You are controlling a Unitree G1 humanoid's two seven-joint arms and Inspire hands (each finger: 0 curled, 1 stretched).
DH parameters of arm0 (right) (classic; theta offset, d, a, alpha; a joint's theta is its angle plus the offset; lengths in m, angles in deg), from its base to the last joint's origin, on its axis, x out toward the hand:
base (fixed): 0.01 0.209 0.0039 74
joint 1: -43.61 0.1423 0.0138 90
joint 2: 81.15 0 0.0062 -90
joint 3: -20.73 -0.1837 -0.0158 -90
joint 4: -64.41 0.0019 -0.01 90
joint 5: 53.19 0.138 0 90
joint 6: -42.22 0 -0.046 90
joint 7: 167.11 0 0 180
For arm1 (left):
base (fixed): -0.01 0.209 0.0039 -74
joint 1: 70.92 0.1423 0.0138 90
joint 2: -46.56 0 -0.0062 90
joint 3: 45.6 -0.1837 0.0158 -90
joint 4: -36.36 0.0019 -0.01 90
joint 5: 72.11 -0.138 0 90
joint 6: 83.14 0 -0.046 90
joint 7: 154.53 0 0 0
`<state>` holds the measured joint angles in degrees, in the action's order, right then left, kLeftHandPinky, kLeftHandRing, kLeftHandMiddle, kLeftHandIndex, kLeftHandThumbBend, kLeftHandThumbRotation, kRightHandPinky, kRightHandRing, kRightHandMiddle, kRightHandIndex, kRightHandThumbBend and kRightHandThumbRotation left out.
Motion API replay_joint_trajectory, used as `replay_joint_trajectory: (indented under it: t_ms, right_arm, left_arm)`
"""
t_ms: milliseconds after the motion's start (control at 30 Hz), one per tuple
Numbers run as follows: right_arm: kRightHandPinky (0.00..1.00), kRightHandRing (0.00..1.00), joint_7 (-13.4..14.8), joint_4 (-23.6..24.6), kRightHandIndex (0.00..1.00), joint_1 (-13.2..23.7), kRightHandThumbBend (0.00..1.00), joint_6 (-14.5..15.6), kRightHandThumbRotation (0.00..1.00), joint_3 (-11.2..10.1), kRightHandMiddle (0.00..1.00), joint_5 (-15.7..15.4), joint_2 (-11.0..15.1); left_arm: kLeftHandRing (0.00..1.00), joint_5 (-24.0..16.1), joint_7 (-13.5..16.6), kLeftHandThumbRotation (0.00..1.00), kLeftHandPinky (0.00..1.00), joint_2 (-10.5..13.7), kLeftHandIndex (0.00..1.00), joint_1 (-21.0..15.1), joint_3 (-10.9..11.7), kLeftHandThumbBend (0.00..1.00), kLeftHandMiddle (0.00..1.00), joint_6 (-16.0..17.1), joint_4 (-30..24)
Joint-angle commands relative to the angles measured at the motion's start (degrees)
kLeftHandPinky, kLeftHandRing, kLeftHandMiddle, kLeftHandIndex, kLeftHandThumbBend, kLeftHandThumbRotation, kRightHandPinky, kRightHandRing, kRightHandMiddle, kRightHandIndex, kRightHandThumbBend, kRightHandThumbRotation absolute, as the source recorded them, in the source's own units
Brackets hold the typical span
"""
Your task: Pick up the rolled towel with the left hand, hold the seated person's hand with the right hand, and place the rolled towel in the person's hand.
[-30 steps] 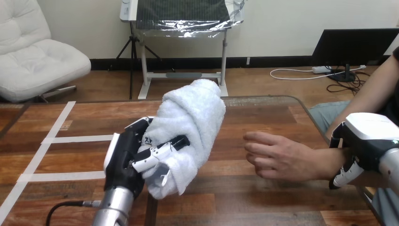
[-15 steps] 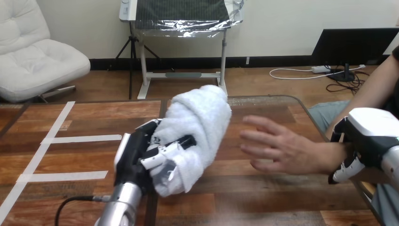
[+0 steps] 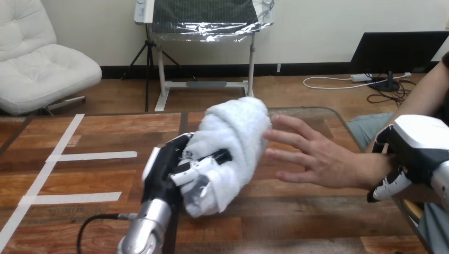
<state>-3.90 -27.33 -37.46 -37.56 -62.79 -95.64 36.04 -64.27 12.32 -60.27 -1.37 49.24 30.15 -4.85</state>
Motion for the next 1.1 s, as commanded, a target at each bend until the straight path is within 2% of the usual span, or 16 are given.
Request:
replay_joint_trajectory:
  t_ms: [0, 333, 667, 1067]
  right_arm:
    - [0.24, 0.32, 0.9, 7.2, 0.49, 3.5, 0.83, 1.3, 0.0, -4.2, 0.41, 0.7, 0.6]
    - [0.25, 0.33, 1.2, 7.3, 0.49, 3.9, 0.83, 1.9, 0.0, -3.9, 0.41, 0.4, 0.7]
    - [0.26, 0.34, 2.1, 6.6, 0.5, 4.1, 0.83, 1.3, 0.0, -3.6, 0.42, 0.2, 0.9]
    - [0.25, 0.32, 2.2, 5.9, 0.49, 4.2, 0.83, 1.1, 0.0, -3.7, 0.4, 0.5, 0.8]
  left_arm:
    - [0.35, -0.5, 0.2, 0.0, 0.26, -1.4, 0.47, -11.2, -0.4, 0.66, 0.41, 2.5, 1.0]
    - [0.35, -0.7, 0.1, 0.0, 0.26, -2.6, 0.47, -13.5, 0.0, 0.66, 0.41, 2.7, 3.4]
    - [0.36, -2.1, 1.2, 0.0, 0.27, -3.6, 0.48, -15.3, -0.4, 0.66, 0.42, 2.7, 5.1]
    - [0.37, -2.5, 1.8, 0.0, 0.27, -5.2, 0.48, -17.0, -0.9, 0.7, 0.43, 2.0, 6.5]
